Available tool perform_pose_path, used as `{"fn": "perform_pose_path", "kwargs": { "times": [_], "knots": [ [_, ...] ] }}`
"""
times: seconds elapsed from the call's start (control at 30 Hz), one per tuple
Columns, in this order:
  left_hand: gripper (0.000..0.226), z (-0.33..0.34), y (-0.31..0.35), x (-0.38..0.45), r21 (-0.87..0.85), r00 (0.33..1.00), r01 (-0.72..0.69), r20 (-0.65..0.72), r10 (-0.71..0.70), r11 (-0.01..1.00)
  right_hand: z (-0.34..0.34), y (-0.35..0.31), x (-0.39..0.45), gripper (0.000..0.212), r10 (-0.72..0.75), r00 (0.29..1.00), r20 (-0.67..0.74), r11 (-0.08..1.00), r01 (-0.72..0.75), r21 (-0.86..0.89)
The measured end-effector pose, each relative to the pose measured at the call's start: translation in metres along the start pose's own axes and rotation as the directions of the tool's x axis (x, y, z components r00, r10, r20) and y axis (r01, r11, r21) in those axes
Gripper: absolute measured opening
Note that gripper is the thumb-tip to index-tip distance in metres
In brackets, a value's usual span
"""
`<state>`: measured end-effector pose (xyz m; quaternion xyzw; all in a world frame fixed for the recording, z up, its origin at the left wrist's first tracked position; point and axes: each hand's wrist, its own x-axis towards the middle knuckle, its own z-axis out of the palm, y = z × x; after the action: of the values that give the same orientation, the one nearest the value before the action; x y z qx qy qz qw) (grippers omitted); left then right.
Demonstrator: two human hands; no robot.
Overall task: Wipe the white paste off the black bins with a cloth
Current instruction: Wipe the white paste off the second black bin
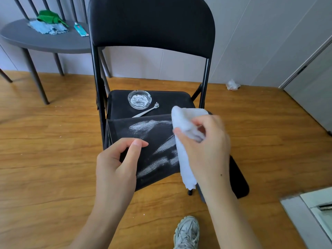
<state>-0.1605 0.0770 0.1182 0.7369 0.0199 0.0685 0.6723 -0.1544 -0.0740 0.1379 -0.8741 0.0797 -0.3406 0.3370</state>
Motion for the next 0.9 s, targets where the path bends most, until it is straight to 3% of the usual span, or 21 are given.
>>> {"fn": "perform_pose_path", "kwargs": {
  "times": [0.13,0.23,0.43,0.5,0.53,0.57,0.63,0.67,0.7,0.77,0.83,0.9],
  "knots": [
    [0.029,-0.001,0.001,0.004,-0.040,0.999,0.028,-0.022,-0.029,0.999,-0.001,0.001,-0.001,0.032,0.096,0.977,0.188,0.989,-0.116,0.097],
    [0.029,0.001,0.000,0.003,-0.048,0.999,0.029,-0.023,-0.030,0.998,-0.009,0.006,-0.003,0.051,0.162,0.969,0.186,0.978,-0.182,0.100],
    [0.030,0.000,0.000,0.004,-0.047,0.999,0.038,-0.032,-0.039,0.998,-0.034,-0.018,0.005,0.023,0.130,0.951,0.282,0.990,-0.110,-0.086],
    [0.031,-0.002,0.001,0.008,-0.085,0.997,0.048,-0.051,-0.053,0.995,-0.061,-0.038,0.012,0.013,0.060,0.940,0.335,0.983,-0.114,0.143],
    [0.030,-0.002,0.001,0.010,-0.102,0.997,0.058,-0.054,-0.064,0.993,-0.075,-0.047,0.016,0.013,0.042,0.933,0.357,0.916,-0.178,0.359],
    [0.029,-0.003,0.001,0.010,-0.112,0.996,0.067,-0.049,-0.073,0.991,-0.084,-0.060,0.019,0.024,0.054,0.922,0.383,0.769,-0.283,0.573],
    [0.028,-0.003,0.002,0.009,-0.115,0.997,0.071,-0.035,-0.075,0.991,-0.092,-0.046,0.027,0.021,0.180,0.864,0.470,0.480,-0.495,0.725],
    [0.028,-0.003,0.003,0.009,-0.106,0.997,0.064,-0.036,-0.069,0.992,-0.088,-0.030,0.032,0.017,0.254,0.823,0.508,0.493,-0.562,0.664],
    [0.029,-0.003,0.003,0.008,-0.092,0.998,0.055,-0.038,-0.059,0.994,-0.081,-0.016,0.036,0.013,0.314,0.790,0.526,0.613,-0.592,0.523],
    [0.028,-0.002,0.005,0.007,-0.080,0.998,0.042,-0.039,-0.045,0.996,-0.063,0.009,0.041,0.012,0.390,0.835,0.388,0.823,-0.505,0.261],
    [0.028,-0.002,0.004,0.007,-0.097,0.998,0.048,-0.037,-0.052,0.994,-0.049,0.026,0.044,0.022,0.412,0.881,0.231,0.884,-0.448,0.132],
    [0.029,-0.001,0.002,0.007,-0.109,0.998,0.054,-0.038,-0.058,0.993,-0.043,0.028,0.046,0.021,0.307,0.943,0.131,0.947,-0.288,-0.144]
  ]
}}
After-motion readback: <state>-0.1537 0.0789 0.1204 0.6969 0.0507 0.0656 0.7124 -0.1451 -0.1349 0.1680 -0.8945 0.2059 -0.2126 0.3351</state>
